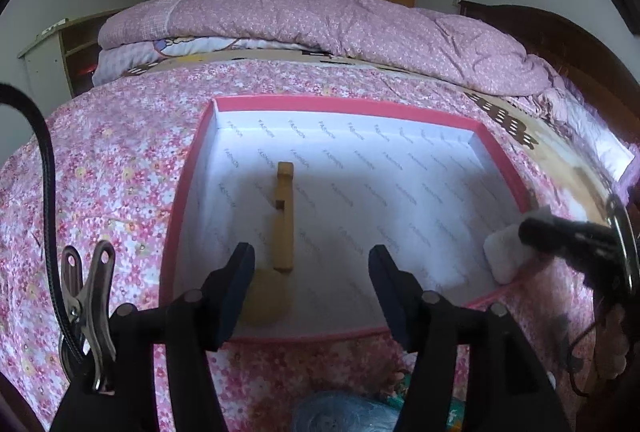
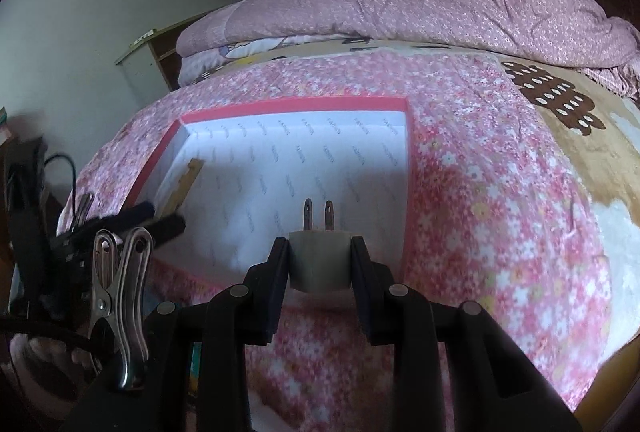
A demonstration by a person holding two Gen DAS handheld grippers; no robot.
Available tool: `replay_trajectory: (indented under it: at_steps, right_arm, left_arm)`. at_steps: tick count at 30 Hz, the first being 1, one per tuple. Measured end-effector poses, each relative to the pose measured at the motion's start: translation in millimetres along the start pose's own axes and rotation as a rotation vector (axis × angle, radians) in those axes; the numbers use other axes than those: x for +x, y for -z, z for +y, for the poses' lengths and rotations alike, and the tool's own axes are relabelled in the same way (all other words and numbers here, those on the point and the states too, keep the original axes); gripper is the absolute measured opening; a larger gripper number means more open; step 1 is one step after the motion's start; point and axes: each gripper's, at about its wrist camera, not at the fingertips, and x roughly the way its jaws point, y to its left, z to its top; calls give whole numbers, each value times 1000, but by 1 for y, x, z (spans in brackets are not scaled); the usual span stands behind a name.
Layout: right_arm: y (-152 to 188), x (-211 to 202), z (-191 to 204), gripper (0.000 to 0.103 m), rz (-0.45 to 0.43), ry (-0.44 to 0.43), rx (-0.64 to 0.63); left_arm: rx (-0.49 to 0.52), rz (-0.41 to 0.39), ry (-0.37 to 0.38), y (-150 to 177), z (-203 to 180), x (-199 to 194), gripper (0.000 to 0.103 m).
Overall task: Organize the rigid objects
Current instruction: 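Place the wooden block in the tray while the right places the plug adapter, then withdraw both grippers and move the right gripper to the blue-grey handle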
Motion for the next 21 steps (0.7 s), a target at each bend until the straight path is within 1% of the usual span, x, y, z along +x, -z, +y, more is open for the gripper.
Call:
replay_trajectory:
  at_steps: [5, 9, 12, 21]
  right_arm:
    - [-11, 4, -2, 31, -15, 28, 19]
    - [-15, 3, -6, 42, -25, 29, 63]
    - [-16, -1, -7, 47, -31, 8, 84]
    - [-6, -16, -1, 47, -24, -5, 55]
  left_arm:
    - [-16, 5, 8, 1, 2, -2, 63]
    - [-16, 6, 3, 3, 1, -4, 63]
    - [-11, 7, 6, 5, 0, -6, 63]
    - [-10, 12, 24, 8, -4, -13, 63]
